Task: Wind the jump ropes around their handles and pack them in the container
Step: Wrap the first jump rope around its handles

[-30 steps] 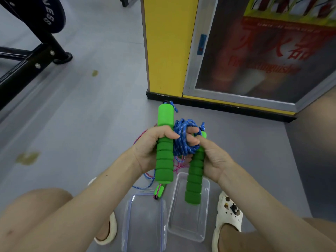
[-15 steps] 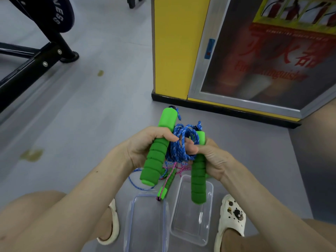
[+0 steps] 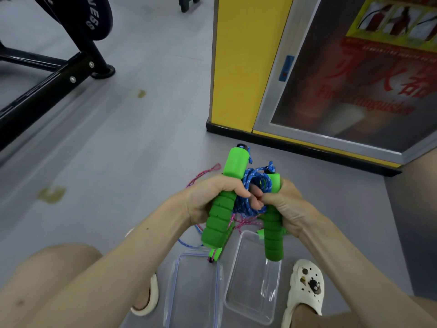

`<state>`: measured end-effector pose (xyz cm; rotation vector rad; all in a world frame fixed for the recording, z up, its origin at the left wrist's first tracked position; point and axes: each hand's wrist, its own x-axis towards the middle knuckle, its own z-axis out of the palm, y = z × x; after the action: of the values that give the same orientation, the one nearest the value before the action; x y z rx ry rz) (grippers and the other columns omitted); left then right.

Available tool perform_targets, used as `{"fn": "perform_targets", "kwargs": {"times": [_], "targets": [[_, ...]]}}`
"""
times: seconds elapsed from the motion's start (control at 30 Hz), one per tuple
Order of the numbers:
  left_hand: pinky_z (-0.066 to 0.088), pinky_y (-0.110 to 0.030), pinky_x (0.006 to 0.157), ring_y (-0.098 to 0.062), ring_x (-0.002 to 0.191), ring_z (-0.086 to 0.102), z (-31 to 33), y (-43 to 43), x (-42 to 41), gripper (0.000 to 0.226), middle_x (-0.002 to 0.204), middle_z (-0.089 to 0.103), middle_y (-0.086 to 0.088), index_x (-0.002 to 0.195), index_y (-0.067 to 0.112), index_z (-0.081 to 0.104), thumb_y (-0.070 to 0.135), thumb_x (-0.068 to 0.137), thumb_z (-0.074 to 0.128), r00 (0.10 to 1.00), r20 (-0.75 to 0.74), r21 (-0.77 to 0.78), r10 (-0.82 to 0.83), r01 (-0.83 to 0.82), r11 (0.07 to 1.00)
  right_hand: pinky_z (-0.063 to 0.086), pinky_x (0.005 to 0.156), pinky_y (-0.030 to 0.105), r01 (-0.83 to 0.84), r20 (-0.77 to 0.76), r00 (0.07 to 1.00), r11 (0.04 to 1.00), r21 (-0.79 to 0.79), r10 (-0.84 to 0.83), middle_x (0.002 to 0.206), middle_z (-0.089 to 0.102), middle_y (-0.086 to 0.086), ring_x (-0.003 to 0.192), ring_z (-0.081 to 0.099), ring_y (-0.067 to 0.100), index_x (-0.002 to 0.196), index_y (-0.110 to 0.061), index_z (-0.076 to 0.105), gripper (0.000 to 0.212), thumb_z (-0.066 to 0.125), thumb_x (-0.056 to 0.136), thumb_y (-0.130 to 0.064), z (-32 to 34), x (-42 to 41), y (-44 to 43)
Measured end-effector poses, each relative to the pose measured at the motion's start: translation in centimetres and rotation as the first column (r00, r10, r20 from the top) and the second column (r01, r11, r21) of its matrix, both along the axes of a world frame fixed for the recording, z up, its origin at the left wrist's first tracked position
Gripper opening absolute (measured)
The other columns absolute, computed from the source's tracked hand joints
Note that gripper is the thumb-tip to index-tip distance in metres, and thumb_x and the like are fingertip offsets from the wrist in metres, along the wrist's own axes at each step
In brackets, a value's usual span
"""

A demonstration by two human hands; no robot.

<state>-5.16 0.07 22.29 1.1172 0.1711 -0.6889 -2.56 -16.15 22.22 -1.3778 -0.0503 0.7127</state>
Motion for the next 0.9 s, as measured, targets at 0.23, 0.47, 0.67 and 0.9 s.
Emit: {"fn": "perform_targets", "kwargs": {"times": [0.23,0.47,0.67,0.9], "targets": [[0.047,-0.035,0.091,-0.026,0.081,0.061,0.4,-1.0,0.5,0.019,0.074,0.069,-0.014,0.079,0.003,0.069,0.012,0.067,0.058,0.999,-0.018,0.079,0.046,-0.045,0.996,0.048,0.048,0.019,0.14,0.028,0.99,0.987,-0.084,-0.138,0.054,0.061,0.002,0.048,0.059,0.01,0.084,-0.005,0.056,0.035,0.058,0.069,0.027,-0.5,0.1,-0.4],[0.048,-0.019,0.053,-0.016,0.058,0.059,1.1,-2.8,0.8,0.015,0.065,0.067,-0.01,0.081,0.001,0.065,0.007,0.085,0.053,0.994,0.049,0.181,0.1,-0.108,0.978,0.051,0.053,0.027,0.152,0.079,0.987,0.974,-0.169,-0.14,0.056,0.063,0.006,0.05,0.06,0.014,0.091,0.0,0.057,0.035,0.062,0.066,0.023,-0.2,0.9,-1.8],[0.052,-0.037,0.066,-0.021,0.064,0.058,0.1,-2.3,1.6,0.015,0.076,0.063,-0.009,0.091,0.006,0.064,0.018,0.083,0.068,0.949,0.239,0.509,0.206,-0.303,0.806,0.055,0.062,0.035,0.336,0.083,0.942,0.916,-0.221,-0.325,0.073,0.068,0.008,0.063,0.064,0.022,0.1,-0.006,0.06,0.045,0.072,0.063,0.016,0.0,1.9,-2.5],[0.042,-0.019,0.038,-0.013,0.033,0.047,-0.5,0.9,0.9,0.009,0.062,0.054,-0.009,0.088,0.01,0.055,0.009,0.088,0.064,0.875,0.059,0.426,0.48,-0.457,0.781,0.045,0.037,0.021,0.361,-0.17,0.882,0.863,-0.354,-0.439,0.065,0.061,0.011,0.048,0.053,0.017,0.079,-0.008,0.06,0.025,0.079,0.064,-0.005,0.6,2.9,-4.4]]}}
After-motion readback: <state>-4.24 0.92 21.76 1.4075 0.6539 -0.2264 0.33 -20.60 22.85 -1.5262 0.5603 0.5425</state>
